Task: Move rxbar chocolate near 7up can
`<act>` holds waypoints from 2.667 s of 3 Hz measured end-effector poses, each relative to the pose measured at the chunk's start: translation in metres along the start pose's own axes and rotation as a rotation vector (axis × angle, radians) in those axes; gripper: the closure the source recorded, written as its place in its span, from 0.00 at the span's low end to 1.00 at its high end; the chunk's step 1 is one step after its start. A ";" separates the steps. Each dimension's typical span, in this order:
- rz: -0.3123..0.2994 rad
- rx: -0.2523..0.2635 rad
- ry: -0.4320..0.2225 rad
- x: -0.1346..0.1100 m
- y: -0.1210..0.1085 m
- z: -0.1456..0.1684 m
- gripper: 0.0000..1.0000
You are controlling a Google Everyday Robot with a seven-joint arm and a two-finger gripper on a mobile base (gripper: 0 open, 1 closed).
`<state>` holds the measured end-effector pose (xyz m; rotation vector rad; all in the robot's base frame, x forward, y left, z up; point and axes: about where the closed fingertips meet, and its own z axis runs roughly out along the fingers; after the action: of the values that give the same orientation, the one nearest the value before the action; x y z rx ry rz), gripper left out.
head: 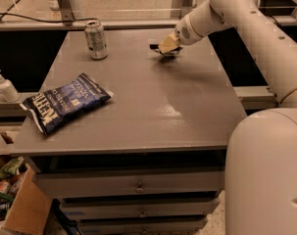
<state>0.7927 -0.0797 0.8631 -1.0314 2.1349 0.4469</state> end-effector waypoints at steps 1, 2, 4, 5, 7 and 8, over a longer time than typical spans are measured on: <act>-0.052 -0.062 -0.030 -0.022 0.025 -0.001 1.00; -0.109 -0.109 -0.059 -0.045 0.046 0.003 1.00; -0.243 -0.172 -0.142 -0.090 0.077 0.029 1.00; -0.324 -0.177 -0.203 -0.108 0.092 0.036 1.00; -0.536 -0.191 -0.279 -0.126 0.133 0.049 1.00; -0.626 -0.232 -0.271 -0.118 0.145 0.065 1.00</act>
Offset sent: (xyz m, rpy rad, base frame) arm -0.0207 0.0809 0.0570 0.0639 -0.0824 0.2351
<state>0.7584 0.1104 0.9045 -1.5932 1.4448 0.4934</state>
